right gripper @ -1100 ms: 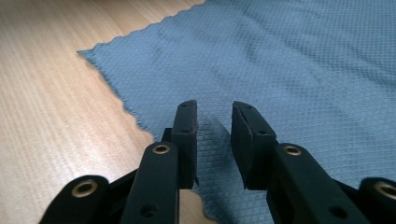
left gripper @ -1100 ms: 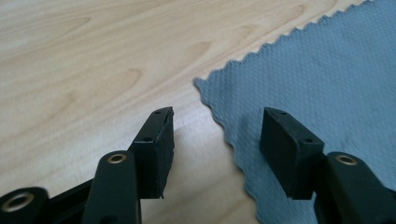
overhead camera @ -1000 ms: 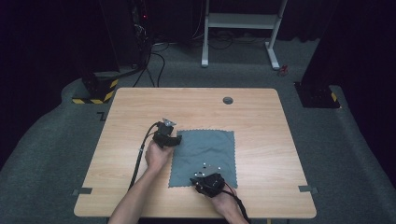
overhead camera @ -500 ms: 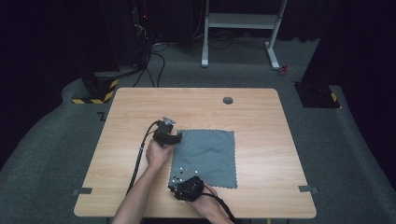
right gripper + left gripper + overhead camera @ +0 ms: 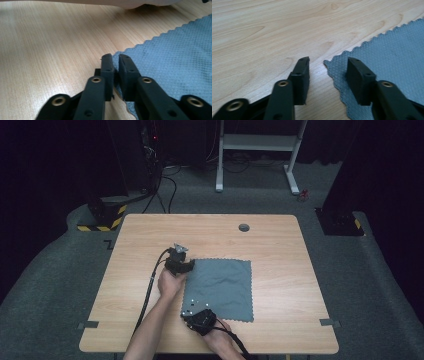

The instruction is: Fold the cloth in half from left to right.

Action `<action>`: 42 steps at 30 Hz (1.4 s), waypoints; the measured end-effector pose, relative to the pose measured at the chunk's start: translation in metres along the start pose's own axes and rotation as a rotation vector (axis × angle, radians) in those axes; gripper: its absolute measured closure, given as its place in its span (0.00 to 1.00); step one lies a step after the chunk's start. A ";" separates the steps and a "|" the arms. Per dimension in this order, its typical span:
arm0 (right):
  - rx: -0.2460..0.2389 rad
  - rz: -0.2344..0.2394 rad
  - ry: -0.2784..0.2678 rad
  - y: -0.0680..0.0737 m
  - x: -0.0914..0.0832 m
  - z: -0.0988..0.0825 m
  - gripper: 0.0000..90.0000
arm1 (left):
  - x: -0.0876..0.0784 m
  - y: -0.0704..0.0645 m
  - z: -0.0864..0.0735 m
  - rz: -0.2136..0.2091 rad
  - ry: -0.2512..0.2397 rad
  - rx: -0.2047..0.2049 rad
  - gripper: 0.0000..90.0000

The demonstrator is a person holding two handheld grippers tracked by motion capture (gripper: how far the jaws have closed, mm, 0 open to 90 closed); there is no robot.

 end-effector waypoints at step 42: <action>-0.024 0.037 -0.074 0.011 -0.011 0.034 1.00 | -0.047 0.032 0.011 -0.092 0.033 -0.084 1.00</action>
Point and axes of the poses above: each handheld gripper's, and its own axes: x roughly forward along the jaws, z roughly out of its top, y roughly to its left, the point moved 5 cm from there along x, roughly forward along the jaws, and after that the axes turned 12 degrees about -z, right-handed, at the moved point
